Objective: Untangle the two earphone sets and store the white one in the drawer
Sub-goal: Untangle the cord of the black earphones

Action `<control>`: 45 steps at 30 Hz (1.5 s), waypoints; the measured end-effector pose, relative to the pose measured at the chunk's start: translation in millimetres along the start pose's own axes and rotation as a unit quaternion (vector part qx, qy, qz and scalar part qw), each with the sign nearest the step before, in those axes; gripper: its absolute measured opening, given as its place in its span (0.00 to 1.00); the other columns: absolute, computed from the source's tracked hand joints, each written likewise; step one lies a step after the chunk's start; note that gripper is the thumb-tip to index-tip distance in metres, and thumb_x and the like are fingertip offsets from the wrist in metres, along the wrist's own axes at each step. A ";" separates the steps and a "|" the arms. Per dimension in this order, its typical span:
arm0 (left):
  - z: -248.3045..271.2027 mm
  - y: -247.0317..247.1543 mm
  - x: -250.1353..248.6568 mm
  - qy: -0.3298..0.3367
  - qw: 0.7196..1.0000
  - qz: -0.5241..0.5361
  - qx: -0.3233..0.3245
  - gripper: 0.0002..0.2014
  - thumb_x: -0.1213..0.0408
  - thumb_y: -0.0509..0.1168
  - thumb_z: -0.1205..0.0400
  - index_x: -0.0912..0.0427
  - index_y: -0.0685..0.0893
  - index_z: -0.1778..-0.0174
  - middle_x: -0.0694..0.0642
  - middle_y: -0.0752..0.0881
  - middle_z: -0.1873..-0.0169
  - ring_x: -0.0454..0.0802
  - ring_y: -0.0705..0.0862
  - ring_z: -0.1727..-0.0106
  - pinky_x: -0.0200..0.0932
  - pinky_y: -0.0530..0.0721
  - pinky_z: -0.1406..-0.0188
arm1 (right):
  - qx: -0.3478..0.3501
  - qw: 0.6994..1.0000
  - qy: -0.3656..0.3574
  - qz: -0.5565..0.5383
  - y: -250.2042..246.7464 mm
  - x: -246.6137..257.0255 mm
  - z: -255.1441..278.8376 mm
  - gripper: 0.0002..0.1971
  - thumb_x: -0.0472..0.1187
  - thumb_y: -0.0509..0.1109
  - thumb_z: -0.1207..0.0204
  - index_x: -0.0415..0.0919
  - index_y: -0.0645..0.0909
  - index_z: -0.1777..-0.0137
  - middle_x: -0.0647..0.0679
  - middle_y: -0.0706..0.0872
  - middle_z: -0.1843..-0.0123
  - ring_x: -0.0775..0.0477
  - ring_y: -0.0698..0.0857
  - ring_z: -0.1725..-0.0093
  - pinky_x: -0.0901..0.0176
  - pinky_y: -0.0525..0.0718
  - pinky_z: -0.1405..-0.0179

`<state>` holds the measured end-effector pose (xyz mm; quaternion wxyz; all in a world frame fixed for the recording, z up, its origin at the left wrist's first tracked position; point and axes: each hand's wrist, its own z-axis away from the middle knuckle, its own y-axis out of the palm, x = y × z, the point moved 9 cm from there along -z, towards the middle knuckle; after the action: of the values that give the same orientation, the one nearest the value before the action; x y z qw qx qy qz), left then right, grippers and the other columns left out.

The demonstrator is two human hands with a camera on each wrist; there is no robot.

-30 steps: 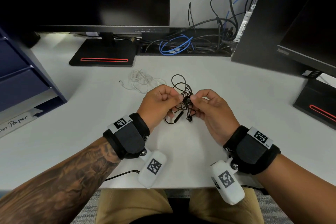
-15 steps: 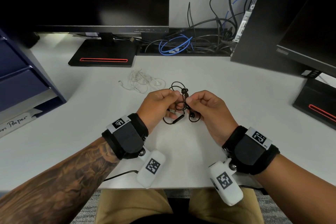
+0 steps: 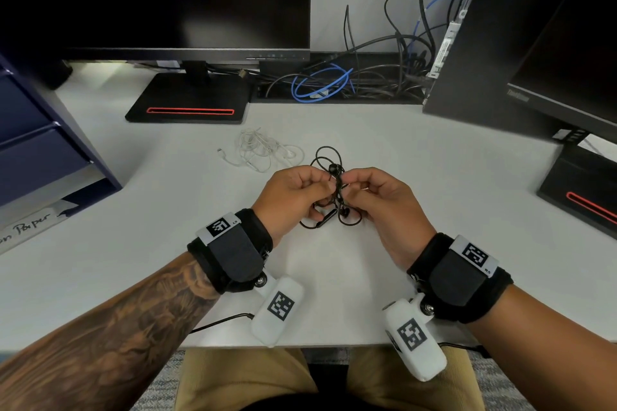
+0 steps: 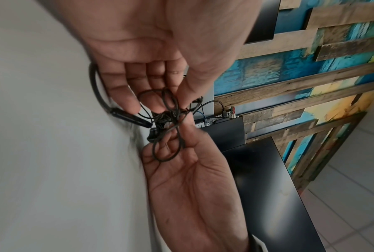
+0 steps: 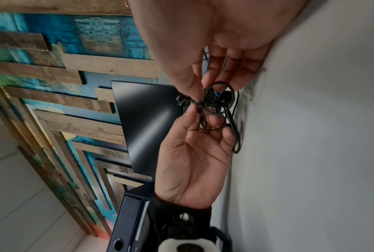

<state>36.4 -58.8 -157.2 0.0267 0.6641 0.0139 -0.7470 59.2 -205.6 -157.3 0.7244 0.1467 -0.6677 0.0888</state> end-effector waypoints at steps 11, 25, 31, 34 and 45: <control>4.0 4.8 -7.2 0.027 0.999 -0.028 0.027 0.02 0.65 0.72 0.19 0.57 0.87 0.56 0.51 0.86 0.65 0.48 0.83 0.64 0.45 0.84 0.64 | 0.008 0.999 -0.012 0.037 3.5 4.4 3.2 0.05 0.33 0.76 0.23 0.44 0.86 0.56 0.46 0.85 0.61 0.46 0.82 0.58 0.50 0.81 0.53; 1.6 -11.3 -6.6 0.005 0.998 0.034 -0.051 0.07 0.68 0.62 0.12 0.57 0.81 0.56 0.48 0.88 0.60 0.46 0.88 0.64 0.45 0.87 0.72 | -0.029 0.995 0.029 -0.092 -2.7 0.6 0.7 0.09 0.27 0.67 0.25 0.40 0.80 0.61 0.44 0.85 0.64 0.48 0.79 0.66 0.59 0.79 0.63; 0.8 -12.4 -6.0 0.010 0.998 0.030 -0.054 0.08 0.67 0.62 0.12 0.56 0.82 0.57 0.51 0.88 0.56 0.47 0.89 0.60 0.47 0.88 0.70 | -0.013 0.995 0.021 -0.092 0.3 1.2 0.3 0.11 0.27 0.62 0.22 0.38 0.85 0.57 0.46 0.82 0.64 0.49 0.79 0.64 0.58 0.79 0.61; 0.2 -13.5 -4.0 0.009 0.997 0.025 -0.066 0.08 0.67 0.63 0.13 0.55 0.82 0.57 0.55 0.86 0.51 0.46 0.88 0.58 0.48 0.88 0.68 | -0.005 0.990 0.033 -0.139 0.4 -0.9 -0.6 0.07 0.34 0.60 0.31 0.40 0.80 0.61 0.46 0.81 0.63 0.48 0.81 0.63 0.55 0.78 0.59; 0.1 -6.5 -9.1 0.031 0.999 -0.011 -0.020 0.13 0.56 0.71 0.19 0.47 0.84 0.39 0.51 0.89 0.45 0.46 0.87 0.46 0.50 0.87 0.53 | 0.001 0.988 0.040 -0.151 1.9 -3.0 -1.2 0.05 0.34 0.59 0.24 0.38 0.77 0.57 0.46 0.80 0.62 0.47 0.80 0.63 0.55 0.77 0.58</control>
<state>37.0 -52.1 -148.3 0.0317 0.6860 0.0367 -0.7260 59.4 -203.1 -160.1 0.7558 0.2426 -0.6080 -0.0152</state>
